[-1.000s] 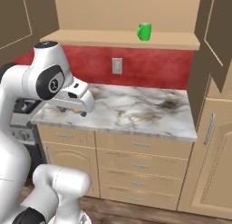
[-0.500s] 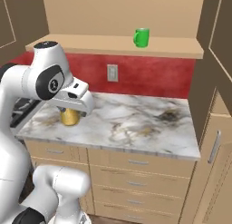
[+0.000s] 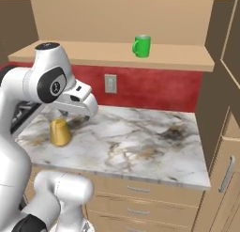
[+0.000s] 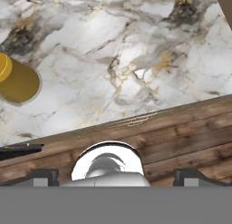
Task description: There is a tray on the dining counter. Grab the cup, mug, and pitcher and place them on the tray. The pitcher may be placed next to the tray if it cannot fit the tray.
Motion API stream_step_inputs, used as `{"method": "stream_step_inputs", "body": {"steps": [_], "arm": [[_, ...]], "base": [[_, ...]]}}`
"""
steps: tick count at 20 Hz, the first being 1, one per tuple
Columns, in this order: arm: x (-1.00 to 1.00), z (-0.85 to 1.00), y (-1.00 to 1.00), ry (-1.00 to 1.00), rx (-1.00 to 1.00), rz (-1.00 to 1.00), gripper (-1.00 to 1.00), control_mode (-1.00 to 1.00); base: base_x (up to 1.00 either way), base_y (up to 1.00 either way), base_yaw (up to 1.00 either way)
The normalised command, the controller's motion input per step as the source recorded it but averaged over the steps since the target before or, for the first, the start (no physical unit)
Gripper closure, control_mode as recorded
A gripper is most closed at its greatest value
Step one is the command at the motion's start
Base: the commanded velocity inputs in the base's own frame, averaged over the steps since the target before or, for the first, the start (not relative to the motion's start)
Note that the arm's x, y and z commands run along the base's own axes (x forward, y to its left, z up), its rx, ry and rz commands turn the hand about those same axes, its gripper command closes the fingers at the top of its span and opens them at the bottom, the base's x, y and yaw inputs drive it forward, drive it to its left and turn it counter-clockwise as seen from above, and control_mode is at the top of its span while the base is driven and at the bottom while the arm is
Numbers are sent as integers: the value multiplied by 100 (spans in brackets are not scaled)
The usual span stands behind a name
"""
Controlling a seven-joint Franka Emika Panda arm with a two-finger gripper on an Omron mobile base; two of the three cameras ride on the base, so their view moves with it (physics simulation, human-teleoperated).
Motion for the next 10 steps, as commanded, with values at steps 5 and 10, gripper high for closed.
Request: {"method": "stream_step_inputs", "body": {"steps": [5,10], "arm": [[0,0,0,0,0,0,-100,100],[0,0,0,0,0,0,-100,100]], "base": [[36,-31,-1],[23,-23,0]]}}
